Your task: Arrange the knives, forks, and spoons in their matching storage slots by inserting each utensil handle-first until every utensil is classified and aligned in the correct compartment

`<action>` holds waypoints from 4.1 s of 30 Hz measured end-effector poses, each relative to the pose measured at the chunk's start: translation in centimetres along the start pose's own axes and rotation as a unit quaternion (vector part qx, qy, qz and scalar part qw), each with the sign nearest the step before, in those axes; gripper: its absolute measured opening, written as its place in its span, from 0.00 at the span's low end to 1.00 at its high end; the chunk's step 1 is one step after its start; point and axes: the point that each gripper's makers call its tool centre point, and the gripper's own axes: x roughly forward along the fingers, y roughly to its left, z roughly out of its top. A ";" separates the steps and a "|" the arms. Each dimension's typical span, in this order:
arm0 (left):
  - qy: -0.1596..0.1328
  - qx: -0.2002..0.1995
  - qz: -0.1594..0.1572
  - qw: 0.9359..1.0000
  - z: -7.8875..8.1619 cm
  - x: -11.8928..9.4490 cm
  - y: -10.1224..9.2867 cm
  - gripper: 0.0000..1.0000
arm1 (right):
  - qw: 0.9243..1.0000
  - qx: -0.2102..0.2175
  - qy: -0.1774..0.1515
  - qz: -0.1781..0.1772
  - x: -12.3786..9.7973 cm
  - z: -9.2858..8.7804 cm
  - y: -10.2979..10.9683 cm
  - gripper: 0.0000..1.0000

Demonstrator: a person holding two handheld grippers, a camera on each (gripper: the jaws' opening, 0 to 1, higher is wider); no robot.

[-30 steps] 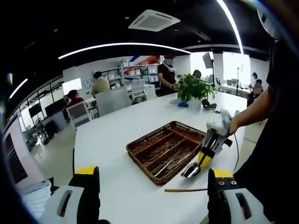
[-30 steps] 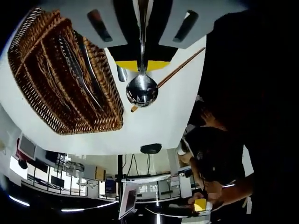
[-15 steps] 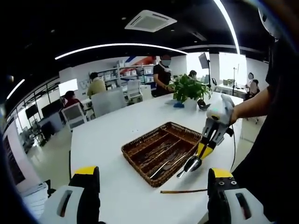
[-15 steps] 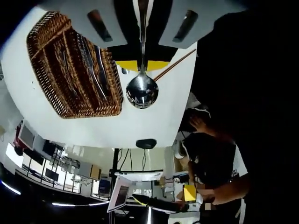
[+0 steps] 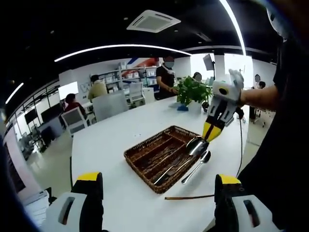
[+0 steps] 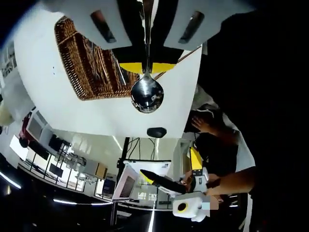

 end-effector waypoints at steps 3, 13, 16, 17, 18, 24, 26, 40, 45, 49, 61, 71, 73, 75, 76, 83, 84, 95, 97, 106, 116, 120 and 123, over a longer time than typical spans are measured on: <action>0.000 0.001 -0.001 1.000 -0.1 0.1 0.0 1.00 | 1.000 -0.004 -0.002 0.001 -0.4 0.9 0.0 0.00; 0.011 -0.002 -0.007 1.000 -0.5 0.0 -0.3 1.00 | 1.000 -0.009 0.020 0.004 -0.4 0.4 0.0 0.00; 0.013 -0.001 -0.005 1.000 -0.5 -0.1 -0.1 1.00 | 1.000 -0.003 0.019 0.004 -0.5 0.3 0.0 0.00; 0.014 0.000 -0.004 1.000 -0.5 -0.1 -0.1 1.00 | 1.000 -0.002 0.018 0.004 -0.5 0.4 0.0 0.00; 0.015 0.002 -0.004 1.000 -0.5 -0.1 0.0 1.00 | 1.000 -0.001 0.017 0.005 -0.5 0.4 0.0 0.00; 0.019 0.004 -0.007 1.000 -0.4 0.2 -0.2 1.00 | 1.000 -0.001 0.019 0.012 -0.6 0.3 0.1 0.00; 0.019 0.004 -0.010 1.000 -0.3 0.4 -0.3 1.00 | 1.000 -0.001 0.021 0.010 -0.6 0.2 -0.1 0.00; 0.044 0.012 -0.009 0.999 -0.8 1.4 0.0 1.00 | 0.999 -0.017 0.027 0.011 0.3 -0.2 -1.8 0.00; 0.038 0.005 -0.021 0.999 -0.6 1.7 0.0 1.00 | 0.999 -0.018 0.028 0.011 0.3 0.3 -2.7 0.00; 0.034 0.010 -0.040 0.999 -0.7 2.2 0.3 1.00 | 0.999 -0.016 0.034 0.002 0.9 0.4 -4.1 0.00; 0.024 0.018 -0.050 0.998 -0.6 3.1 1.9 1.00 | 0.999 -0.017 0.042 -0.015 1.7 0.0 -8.2 0.00; 0.006 0.006 -0.024 1.000 1.4 2.8 1.2 1.00 | 0.999 -0.031 0.042 -0.011 2.9 -1.3 -11.7 0.00; 0.004 0.002 -0.019 1.000 1.6 2.8 1.1 1.00 | 0.999 -0.031 0.043 -0.009 3.1 -1.5 -12.3 0.00; 0.005 0.001 -0.018 1.000 1.6 2.7 1.0 1.00 | 0.998 -0.033 0.044 -0.008 3.4 -1.7 -12.9 0.00; 0.006 0.002 -0.017 1.000 1.5 2.7 0.9 1.00 | 0.998 -0.033 0.045 -0.008 3.6 -1.7 -13.2 0.00; 0.011 -0.002 -0.014 1.000 1.1 2.3 1.1 1.00 | 0.999 -0.027 0.043 -0.013 4.0 -1.8 -16.3 0.00; 0.013 -0.002 -0.014 1.000 1.0 2.3 1.0 1.00 | 0.999 -0.026 0.043 -0.014 4.1 -1.7 -16.6 0.00; 0.019 -0.006 -0.017 1.000 0.3 1.7 1.1 1.00 | 0.998 -0.036 0.053 -0.027 4.9 -1.7 -20.2 0.00; 0.019 -0.008 -0.017 1.000 0.1 1.6 1.1 1.00 | 0.997 -0.042 0.056 -0.029 5.1 -1.6 -20.8 0.00; 0.024 -0.011 -0.018 0.999 -0.4 1.4 0.6 1.00 | 0.997 -0.048 0.052 -0.036 5.6 -1.2 -23.2 0.00; 0.021 -0.015 -0.017 1.000 -0.4 1.7 0.6 1.00 | 0.997 -0.053 0.049 -0.033 5.7 -1.6 -24.8 0.00; 0.020 -0.020 -0.017 0.999 -0.4 1.8 0.6 1.00 | 0.996 -0.061 0.050 -0.034 5.6 -1.5 -25.4 0.00; 0.021 -0.021 -0.015 0.999 -0.5 2.0 0.8 1.00 | 0.996 -0.063 0.048 -0.035 5.6 -1.5 -26.0 0.00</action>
